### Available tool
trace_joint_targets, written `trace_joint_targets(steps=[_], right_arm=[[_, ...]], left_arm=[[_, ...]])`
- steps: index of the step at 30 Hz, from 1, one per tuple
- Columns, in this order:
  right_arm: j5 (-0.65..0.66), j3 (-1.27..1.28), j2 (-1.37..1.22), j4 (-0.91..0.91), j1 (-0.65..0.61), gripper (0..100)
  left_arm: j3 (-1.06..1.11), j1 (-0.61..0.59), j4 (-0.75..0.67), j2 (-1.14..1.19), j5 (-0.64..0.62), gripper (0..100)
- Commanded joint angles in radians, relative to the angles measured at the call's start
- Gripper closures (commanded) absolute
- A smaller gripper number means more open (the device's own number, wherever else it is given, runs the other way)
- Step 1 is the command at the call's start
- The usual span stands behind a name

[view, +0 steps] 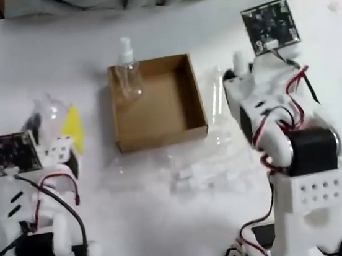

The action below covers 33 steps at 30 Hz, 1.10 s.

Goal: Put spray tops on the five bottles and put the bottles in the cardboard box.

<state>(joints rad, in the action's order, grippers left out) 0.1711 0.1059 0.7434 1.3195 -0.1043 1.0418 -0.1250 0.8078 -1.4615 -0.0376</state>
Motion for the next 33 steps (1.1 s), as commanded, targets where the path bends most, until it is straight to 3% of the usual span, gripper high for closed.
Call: trace_joint_targets(steps=[1, 4, 6, 13, 19, 27, 33], right_arm=[[-0.147, -0.008, 0.088, -0.099, 0.004, 98.2], [-0.304, -0.006, 0.154, -0.163, 0.001, 98.3], [-0.338, -0.006, 0.182, -0.191, -0.033, 98.3], [-0.344, 0.08, 0.205, -0.386, -0.137, 98.3], [-0.344, 0.204, 0.206, -0.717, -0.205, 98.3], [-0.331, 0.236, 0.203, -1.129, -0.369, 98.3], [-0.138, 0.164, 0.156, -1.168, -0.582, 98.3]], left_arm=[[-0.02, 0.105, -0.083, -0.021, -0.012, 98], [0.017, 0.18, -0.137, -0.021, -0.086, 98], [0.044, 0.206, -0.173, -0.022, -0.146, 98], [0.146, 0.277, -0.308, -0.047, -0.18, 98], [0.273, 0.332, -0.307, -0.308, -0.18, 98], [0.367, 0.363, -0.315, -0.363, -0.18, 98], [0.374, 0.377, -0.307, -0.363, -0.114, 98]])
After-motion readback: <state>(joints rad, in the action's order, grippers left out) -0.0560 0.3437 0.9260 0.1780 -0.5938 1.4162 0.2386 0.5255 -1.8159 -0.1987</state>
